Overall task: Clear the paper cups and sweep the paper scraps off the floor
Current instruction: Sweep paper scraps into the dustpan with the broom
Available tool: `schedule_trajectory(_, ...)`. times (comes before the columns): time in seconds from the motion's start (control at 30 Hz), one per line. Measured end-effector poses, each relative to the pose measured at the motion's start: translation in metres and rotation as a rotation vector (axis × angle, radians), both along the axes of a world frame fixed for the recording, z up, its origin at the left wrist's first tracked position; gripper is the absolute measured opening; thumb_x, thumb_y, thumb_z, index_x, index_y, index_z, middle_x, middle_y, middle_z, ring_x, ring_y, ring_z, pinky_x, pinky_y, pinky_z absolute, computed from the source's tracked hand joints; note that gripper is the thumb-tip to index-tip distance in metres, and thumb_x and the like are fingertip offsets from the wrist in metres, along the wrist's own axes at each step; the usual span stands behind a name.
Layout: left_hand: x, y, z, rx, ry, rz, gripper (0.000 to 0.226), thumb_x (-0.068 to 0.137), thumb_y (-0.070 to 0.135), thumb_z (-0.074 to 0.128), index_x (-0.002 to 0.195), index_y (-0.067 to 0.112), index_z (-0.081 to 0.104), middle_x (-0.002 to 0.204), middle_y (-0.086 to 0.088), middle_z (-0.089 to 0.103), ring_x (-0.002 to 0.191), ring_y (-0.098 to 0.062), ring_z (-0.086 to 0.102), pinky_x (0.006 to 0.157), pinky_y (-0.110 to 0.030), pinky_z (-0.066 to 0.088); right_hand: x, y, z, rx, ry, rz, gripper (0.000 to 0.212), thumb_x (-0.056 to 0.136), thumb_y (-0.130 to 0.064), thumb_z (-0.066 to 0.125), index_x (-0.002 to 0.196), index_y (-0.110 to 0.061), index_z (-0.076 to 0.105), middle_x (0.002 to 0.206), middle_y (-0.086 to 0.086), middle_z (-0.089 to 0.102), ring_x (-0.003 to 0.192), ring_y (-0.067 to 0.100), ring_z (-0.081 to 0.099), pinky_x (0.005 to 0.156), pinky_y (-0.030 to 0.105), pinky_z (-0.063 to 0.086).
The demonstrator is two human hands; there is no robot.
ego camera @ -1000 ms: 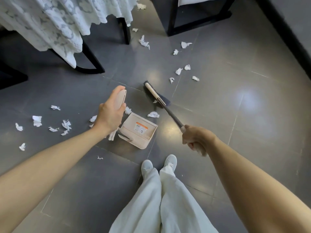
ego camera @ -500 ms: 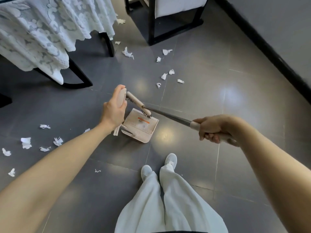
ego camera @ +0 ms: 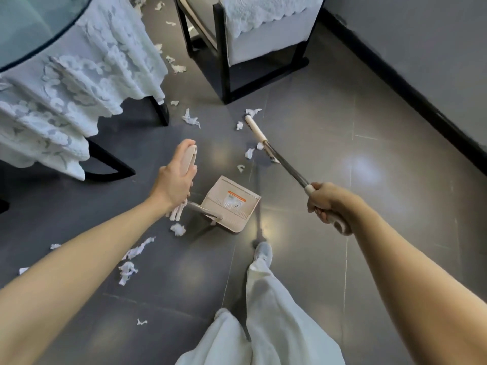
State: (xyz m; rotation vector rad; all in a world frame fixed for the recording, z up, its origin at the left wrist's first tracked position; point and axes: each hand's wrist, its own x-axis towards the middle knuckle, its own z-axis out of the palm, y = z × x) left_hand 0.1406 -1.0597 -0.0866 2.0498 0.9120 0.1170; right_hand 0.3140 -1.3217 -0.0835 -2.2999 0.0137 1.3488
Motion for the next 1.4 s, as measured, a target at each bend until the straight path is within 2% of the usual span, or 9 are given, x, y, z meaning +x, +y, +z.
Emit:
schedule_trajectory(0.13, 0.054, 0.016, 0.000, 0.069, 0.083, -0.025, 0.044, 0.098, 0.018, 0.044, 0.132, 0.044, 0.035, 0.074, -0.010, 0.055, 0.066, -0.034, 0.058, 0.064, -0.044, 0.054, 0.066, 0.012, -0.023, -0.061, -0.095, 0.024, 0.031, 0.085, 0.006, 0.044, 0.114, -0.003, 0.052, 0.058, 0.012, 0.050, 0.046, 0.021, 0.044, 0.054, 0.032, 0.042)
schedule_trajectory(0.3, 0.100, 0.037, -0.009, 0.109, 0.099, 0.040, 0.046, 0.096, 0.016, 0.047, 0.135, 0.039, 0.038, 0.086, -0.009, 0.059, 0.079, -0.039, 0.060, 0.078, -0.044, 0.052, 0.123, 0.025, -0.048, -0.129, -0.127, 0.022, 0.020, 0.095, -0.010, 0.039, 0.108, -0.004, 0.052, 0.061, 0.014, 0.054, 0.051, 0.025, 0.049, 0.057, 0.034, 0.046)
schedule_trajectory(0.53, 0.158, 0.088, -0.014, 0.109, 0.065, 0.077, 0.043, 0.096, 0.015, 0.048, 0.129, 0.042, 0.043, 0.070, 0.000, 0.052, 0.064, -0.031, 0.054, 0.062, -0.037, 0.054, 0.127, 0.078, -0.060, -0.101, 0.027, 0.200, 0.024, 0.088, 0.001, 0.037, 0.107, -0.005, 0.050, 0.057, 0.012, 0.050, 0.046, 0.022, 0.045, 0.049, 0.032, 0.037)
schedule_trajectory(0.67, 0.172, 0.108, -0.017, 0.067, 0.070, 0.047, 0.045, 0.098, 0.015, 0.046, 0.134, 0.041, 0.043, 0.073, -0.001, 0.052, 0.057, -0.022, 0.052, 0.047, -0.024, 0.045, 0.103, 0.101, -0.045, -0.138, 0.130, 0.342, 0.019, 0.096, -0.011, 0.035, 0.107, -0.006, 0.050, 0.061, 0.010, 0.054, 0.045, 0.020, 0.047, 0.046, 0.027, 0.040)
schedule_trajectory(0.8, 0.175, 0.124, -0.016, 0.081, 0.052, -0.006, 0.043, 0.097, 0.013, 0.046, 0.132, 0.037, 0.044, 0.074, 0.001, 0.052, 0.063, -0.026, 0.054, 0.054, -0.027, 0.048, 0.088, 0.115, -0.028, -0.136, 0.222, 0.324, 0.023, 0.098, -0.016, 0.031, 0.110, -0.008, 0.050, 0.074, 0.010, 0.054, 0.049, 0.018, 0.044, 0.047, 0.027, 0.040)
schedule_trajectory(0.93, 0.169, 0.130, -0.023, 0.063, 0.013, 0.002, 0.040, 0.094, 0.014, 0.048, 0.128, 0.037, 0.045, 0.081, -0.002, 0.054, 0.075, -0.040, 0.057, 0.072, -0.046, 0.054, 0.078, 0.127, -0.006, -0.142, 0.292, 0.183, 0.026, 0.101, -0.026, 0.032, 0.111, -0.012, 0.051, 0.068, 0.006, 0.049, 0.046, 0.014, 0.040, 0.043, 0.023, 0.038)
schedule_trajectory(1.1, 0.177, 0.141, -0.021, 0.016, 0.002, -0.070, 0.041, 0.095, 0.015, 0.046, 0.128, 0.040, 0.043, 0.072, -0.002, 0.054, 0.074, -0.039, 0.059, 0.073, -0.049, 0.054, 0.102, 0.134, 0.024, -0.050, 0.457, 0.008, 0.042, 0.091, 0.005, 0.045, 0.128, -0.015, 0.049, 0.059, 0.004, 0.038, 0.039, 0.012, 0.032, 0.036, 0.016, 0.031)
schedule_trajectory(1.2, 0.181, 0.156, -0.019, 0.010, 0.004, -0.083, 0.041, 0.095, 0.016, 0.046, 0.123, 0.046, 0.041, 0.068, -0.005, 0.053, 0.068, -0.038, 0.057, 0.065, -0.047, 0.055, 0.110, 0.146, 0.033, -0.051, 0.366, 0.036, 0.049, 0.088, 0.007, 0.049, 0.122, -0.028, 0.050, 0.059, 0.006, 0.043, 0.040, 0.013, 0.036, 0.038, 0.018, 0.034)
schedule_trajectory(1.4, 0.209, 0.181, -0.013, -0.008, -0.040, -0.034, 0.040, 0.097, 0.012, 0.045, 0.128, 0.036, 0.043, 0.069, -0.007, 0.051, 0.047, -0.022, 0.047, 0.039, -0.021, 0.042, 0.142, 0.179, 0.029, -0.057, 0.023, 0.161, 0.045, 0.086, 0.000, 0.046, 0.129, -0.012, 0.048, 0.057, 0.010, 0.050, 0.050, 0.024, 0.045, 0.054, 0.034, 0.042)
